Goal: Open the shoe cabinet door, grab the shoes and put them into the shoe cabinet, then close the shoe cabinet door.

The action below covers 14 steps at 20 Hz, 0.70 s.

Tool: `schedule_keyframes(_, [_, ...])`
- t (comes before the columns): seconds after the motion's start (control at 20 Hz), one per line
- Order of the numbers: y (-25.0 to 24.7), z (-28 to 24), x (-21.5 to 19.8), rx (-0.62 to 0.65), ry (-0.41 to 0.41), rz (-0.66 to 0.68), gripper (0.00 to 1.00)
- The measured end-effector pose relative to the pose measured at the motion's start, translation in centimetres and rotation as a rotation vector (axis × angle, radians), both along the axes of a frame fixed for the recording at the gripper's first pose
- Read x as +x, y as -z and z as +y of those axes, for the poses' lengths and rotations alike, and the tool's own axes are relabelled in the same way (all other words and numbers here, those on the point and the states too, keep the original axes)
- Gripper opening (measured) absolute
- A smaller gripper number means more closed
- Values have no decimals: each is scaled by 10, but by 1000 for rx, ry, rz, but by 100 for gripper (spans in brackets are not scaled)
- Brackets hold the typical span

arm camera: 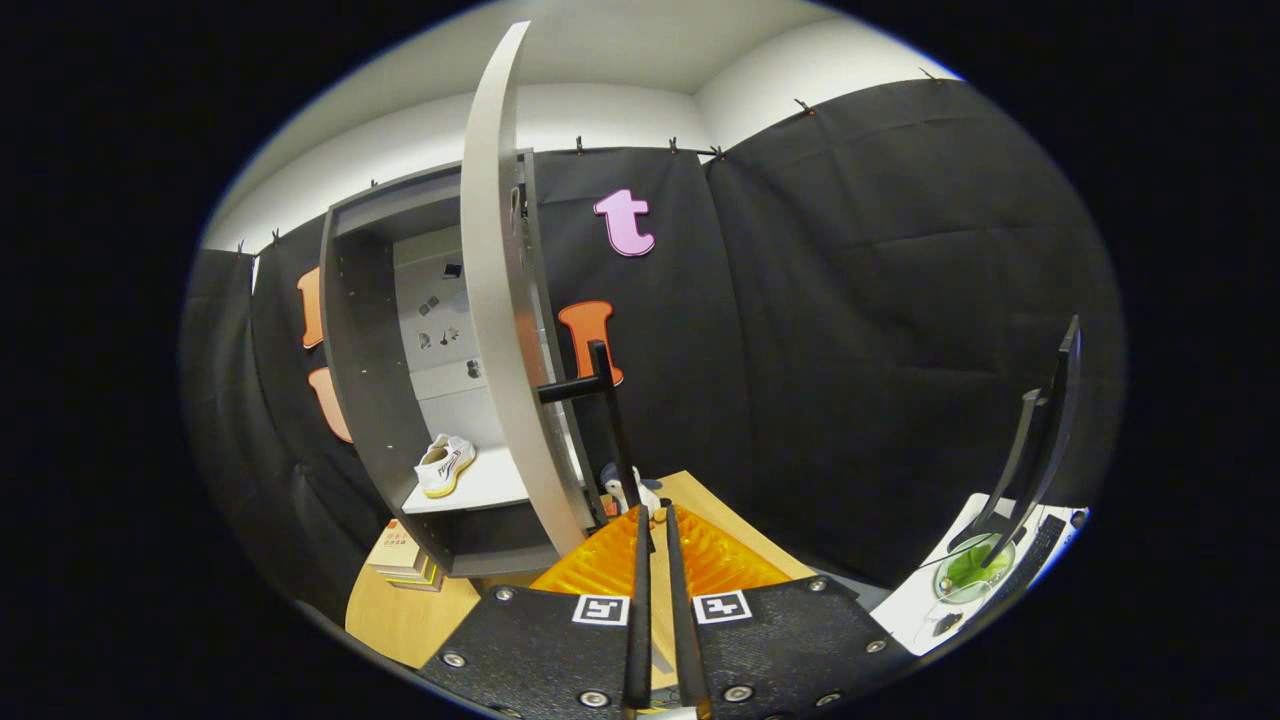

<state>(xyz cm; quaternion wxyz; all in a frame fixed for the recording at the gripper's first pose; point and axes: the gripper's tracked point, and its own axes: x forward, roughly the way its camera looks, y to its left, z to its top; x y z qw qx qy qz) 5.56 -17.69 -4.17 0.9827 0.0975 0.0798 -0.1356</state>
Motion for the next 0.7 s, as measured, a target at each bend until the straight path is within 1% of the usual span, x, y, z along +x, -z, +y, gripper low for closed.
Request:
schedule_keyframes(0.2, [-1,4,-9,-10,3,-1,9])
schedule_keyframes(0.3, [-4,5,-17,-13,20,-8,10])
schedule_keyframes(0.4, [-6,14,-25,-1,12,-14,9])
schedule_keyframes(0.55, [-4,30,-41,-15,-1,-5,10])
schedule_keyframes(0.7, [-3,61,-51,-33,-26,2,10])
